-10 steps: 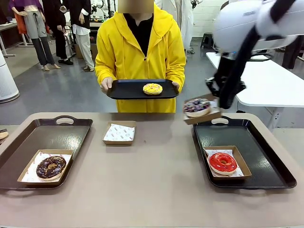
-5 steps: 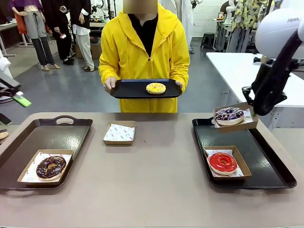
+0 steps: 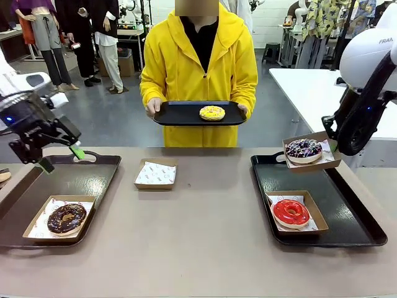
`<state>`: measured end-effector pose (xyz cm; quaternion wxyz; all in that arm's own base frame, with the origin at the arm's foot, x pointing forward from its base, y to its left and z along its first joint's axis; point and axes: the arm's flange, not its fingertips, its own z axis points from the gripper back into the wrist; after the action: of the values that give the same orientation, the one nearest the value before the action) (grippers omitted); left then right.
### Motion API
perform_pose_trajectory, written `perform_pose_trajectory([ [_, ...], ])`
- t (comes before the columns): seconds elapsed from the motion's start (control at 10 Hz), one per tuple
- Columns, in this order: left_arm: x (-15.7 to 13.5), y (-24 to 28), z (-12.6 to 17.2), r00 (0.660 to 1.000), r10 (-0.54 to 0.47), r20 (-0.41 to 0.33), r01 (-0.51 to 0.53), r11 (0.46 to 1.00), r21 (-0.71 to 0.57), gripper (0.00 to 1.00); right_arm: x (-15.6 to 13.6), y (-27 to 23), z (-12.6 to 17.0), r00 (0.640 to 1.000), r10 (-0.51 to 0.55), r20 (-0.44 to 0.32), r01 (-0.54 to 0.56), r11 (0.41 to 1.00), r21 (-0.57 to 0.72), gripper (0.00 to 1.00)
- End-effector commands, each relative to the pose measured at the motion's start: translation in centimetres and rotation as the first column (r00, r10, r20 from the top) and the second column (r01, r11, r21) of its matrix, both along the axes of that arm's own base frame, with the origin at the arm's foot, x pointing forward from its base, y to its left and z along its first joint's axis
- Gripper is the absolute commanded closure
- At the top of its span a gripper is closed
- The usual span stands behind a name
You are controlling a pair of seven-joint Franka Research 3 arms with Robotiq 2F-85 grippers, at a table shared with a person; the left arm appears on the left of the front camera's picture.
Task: Individually package the donuts and arrange them on the tray.
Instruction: Place the picked Paper togo box on the Handle tray while simultaneously picking up another Paper togo box from the table with the other hand.
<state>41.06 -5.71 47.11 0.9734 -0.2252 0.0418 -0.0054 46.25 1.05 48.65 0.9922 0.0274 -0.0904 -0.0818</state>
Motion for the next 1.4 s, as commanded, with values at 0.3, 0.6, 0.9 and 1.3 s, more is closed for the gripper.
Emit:
perform_pose_trajectory([
  [0.3, 0.8, -5.1, -3.8, 0.993, 0.017, 0.114, -0.036, 0.986, 0.163, 0.0, 0.6, 0.1, -0.8, 1.0, 0.008, -0.001, -0.008, 1.0, -0.001, 0.99],
  [0.6, 0.9, -3.8, -2.1, 0.999, -0.006, 0.044, 0.003, 0.998, 0.057, 0.0, 0.6, 0.1, -0.8, 1.0, 0.008, -0.001, -0.008, 1.0, -0.001, 0.99],
  [0.9, 0.9, -3.8, -2.1, 0.999, -0.006, 0.044, 0.003, 0.998, 0.057, 0.0, 0.6, 0.1, -0.8, 1.0, 0.008, -0.001, -0.008, 1.0, -0.001, 0.99],
  [1.3, 2.7, -5.1, -2.3, 0.995, 0.062, 0.076, -0.072, 0.988, 0.139, 0.0, 0.8, 0.1, -0.8, 1.0, 0.012, 0.001, -0.012, 1.0, -0.002, 0.99],
])
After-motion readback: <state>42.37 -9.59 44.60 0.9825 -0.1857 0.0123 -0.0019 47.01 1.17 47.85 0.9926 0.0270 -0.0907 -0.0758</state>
